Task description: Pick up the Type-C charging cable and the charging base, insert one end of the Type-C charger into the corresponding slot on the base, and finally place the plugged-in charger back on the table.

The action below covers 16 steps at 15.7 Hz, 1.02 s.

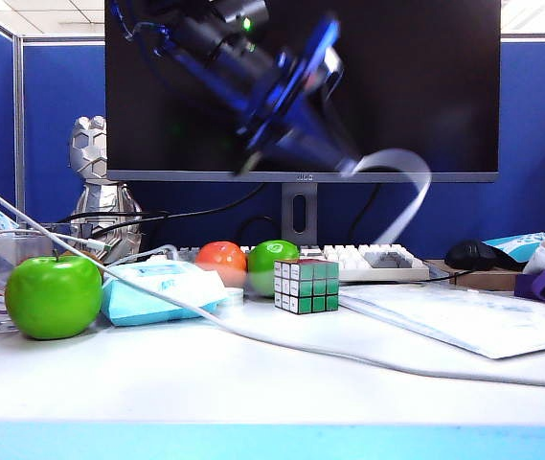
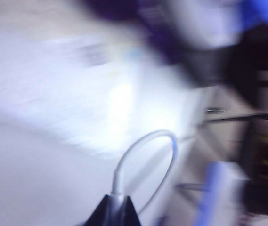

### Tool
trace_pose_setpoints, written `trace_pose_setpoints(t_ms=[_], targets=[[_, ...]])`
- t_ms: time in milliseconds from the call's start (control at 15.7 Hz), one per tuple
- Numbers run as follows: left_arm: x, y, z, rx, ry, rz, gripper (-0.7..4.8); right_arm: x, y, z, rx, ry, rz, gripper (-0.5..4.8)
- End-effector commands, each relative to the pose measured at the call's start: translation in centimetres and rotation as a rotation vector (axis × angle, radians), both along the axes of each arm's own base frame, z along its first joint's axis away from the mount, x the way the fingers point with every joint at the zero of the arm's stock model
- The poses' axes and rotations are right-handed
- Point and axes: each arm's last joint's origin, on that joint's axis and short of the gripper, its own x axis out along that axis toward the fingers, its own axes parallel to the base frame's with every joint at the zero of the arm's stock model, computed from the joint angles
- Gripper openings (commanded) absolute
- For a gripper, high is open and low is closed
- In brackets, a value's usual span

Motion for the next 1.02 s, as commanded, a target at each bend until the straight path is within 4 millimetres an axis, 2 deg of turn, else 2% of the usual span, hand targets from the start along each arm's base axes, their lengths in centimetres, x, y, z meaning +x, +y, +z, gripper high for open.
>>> trace_pose_setpoints(t_ms=[64,255,446,509,573,637,764,1019], targets=[[-0.9,0.7,-0.8,0.223,-0.104,-0.041,0.17,-0.2,-0.1,0.5,0.017,-0.032,0.002,-0.05],[-0.8,1.0,-2.1,0.344,-0.116,-0.045,0.16,-0.2,-0.1,0.5,0.018,-0.033,0.002,-0.05],[0.0,0.3,-4.9,0.376,-0.066,-0.05,0.17,-0.2,-0.1,0.5,0.019,-0.033,0.002,-0.06],[0.4,0.0,-6.2,0.386,-0.051,-0.053,0.17,-0.2,-0.1,0.5,0.019,-0.033,0.002,-0.05],[1.0,-0.6,-8.6,0.403,-0.033,-0.061,0.32,-0.2,-0.1,0.5,0.019,-0.033,0.002,-0.06],[1.1,-0.7,-9.1,0.406,-0.027,-0.062,0.55,-0.2,-0.1,0.5,0.019,-0.033,0.002,-0.06],[1.4,-0.9,-10.0,0.411,-0.048,-0.082,2.9,-0.2,-0.1,0.5,0.018,-0.033,0.002,-0.05],[1.3,-0.7,-8.8,0.4,-0.148,-0.158,2.77,-0.2,-0.1,0.5,0.018,-0.032,0.002,-0.06]])
